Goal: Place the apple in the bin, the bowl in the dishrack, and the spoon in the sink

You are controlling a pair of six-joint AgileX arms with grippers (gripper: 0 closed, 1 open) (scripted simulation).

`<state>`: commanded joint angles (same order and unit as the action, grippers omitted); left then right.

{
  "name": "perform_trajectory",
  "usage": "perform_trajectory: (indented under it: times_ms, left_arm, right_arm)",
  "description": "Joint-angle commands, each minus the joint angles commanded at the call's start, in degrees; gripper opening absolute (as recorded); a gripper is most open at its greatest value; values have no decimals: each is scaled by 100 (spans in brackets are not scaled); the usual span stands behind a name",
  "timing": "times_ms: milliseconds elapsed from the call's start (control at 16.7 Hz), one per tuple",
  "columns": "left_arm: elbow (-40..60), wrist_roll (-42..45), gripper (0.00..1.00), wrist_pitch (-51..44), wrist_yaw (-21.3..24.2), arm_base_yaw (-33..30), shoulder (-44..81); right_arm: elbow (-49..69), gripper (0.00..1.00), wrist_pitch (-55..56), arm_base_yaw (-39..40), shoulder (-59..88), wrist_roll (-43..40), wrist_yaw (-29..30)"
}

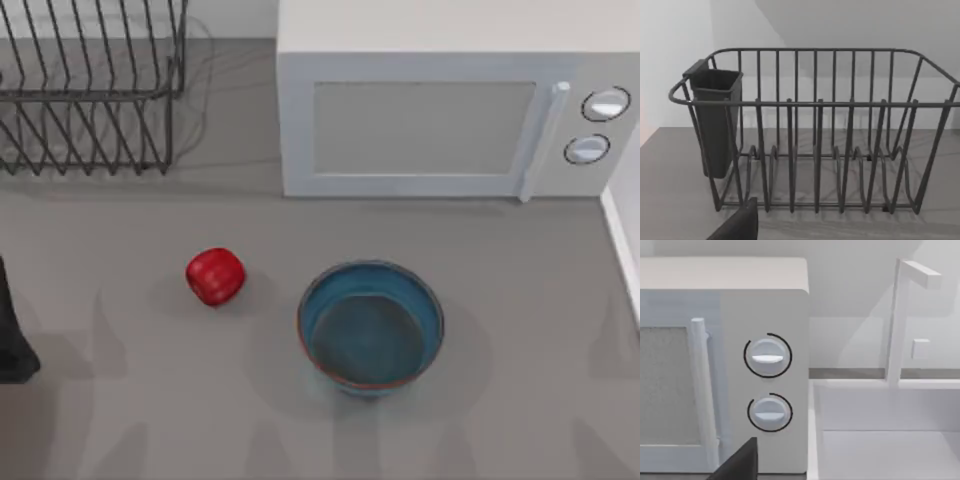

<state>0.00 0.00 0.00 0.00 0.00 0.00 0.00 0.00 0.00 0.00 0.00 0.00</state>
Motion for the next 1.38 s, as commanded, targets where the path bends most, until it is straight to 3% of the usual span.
perform_trajectory:
  times_ms: [240, 480, 1380]
  left_arm:
    - [135, 31, 100, -127, -19, -49, 173]
    - [943, 198, 100, -802, -123, -330, 1246]
    - [6791, 1173, 100, -4677, -587, -2286, 8970]
  right_arm:
    - [0, 100, 0, 0, 0, 0, 0]
    - [0, 100, 0, 0, 0, 0, 0]
    - [0, 100, 0, 0, 0, 0, 0]
